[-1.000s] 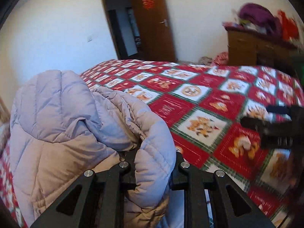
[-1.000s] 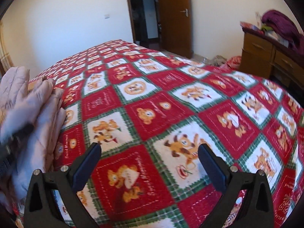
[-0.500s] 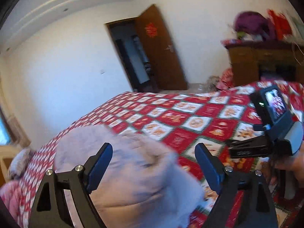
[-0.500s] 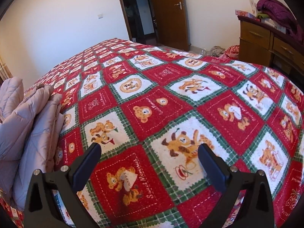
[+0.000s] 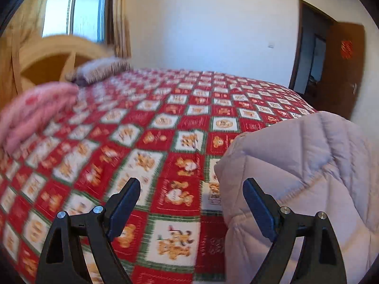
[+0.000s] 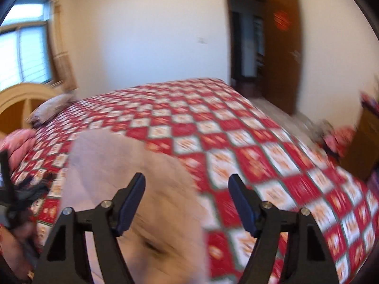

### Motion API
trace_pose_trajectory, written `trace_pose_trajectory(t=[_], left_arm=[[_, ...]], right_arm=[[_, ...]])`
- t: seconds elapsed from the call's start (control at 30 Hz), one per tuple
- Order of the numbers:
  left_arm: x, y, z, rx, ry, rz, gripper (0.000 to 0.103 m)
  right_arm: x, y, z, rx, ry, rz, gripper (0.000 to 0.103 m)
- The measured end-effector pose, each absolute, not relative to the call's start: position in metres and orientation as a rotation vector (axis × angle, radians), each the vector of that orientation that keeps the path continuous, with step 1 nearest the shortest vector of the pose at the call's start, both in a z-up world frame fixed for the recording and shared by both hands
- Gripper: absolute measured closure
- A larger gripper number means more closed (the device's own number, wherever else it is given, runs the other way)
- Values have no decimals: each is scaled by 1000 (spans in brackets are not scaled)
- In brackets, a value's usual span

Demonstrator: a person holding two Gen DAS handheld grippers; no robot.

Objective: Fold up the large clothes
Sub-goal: 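Open the left gripper and withdraw both grippers from the jacket, then grasp the folded jacket bundle with the right gripper while the left gripper grasps it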

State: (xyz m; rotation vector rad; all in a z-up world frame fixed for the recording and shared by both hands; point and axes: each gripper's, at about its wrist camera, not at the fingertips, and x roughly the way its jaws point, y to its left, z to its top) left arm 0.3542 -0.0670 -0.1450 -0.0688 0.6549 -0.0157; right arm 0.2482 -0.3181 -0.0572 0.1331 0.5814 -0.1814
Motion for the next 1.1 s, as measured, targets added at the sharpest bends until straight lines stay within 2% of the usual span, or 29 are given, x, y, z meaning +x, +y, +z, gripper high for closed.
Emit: trace_pose_trajectory(t=[0.13, 0.27, 0.53, 0.63, 1.1], left_arm=[[357, -104, -149, -6, 627, -50, 14], [351, -140, -144, 76, 579, -113, 14], [344, -210, -164, 195, 606, -237, 13], [343, -228, -172, 224, 609, -231, 9], [351, -230, -194, 182, 650, -236, 1]], right_arm=[[301, -285, -63, 140, 632, -108, 40], [336, -284, -97, 125, 716, -117, 51], [315, -345, -156, 202, 792, -206, 51], [310, -362, -169, 241, 801, -228, 51], [307, -371, -201, 275, 785, -241, 50]])
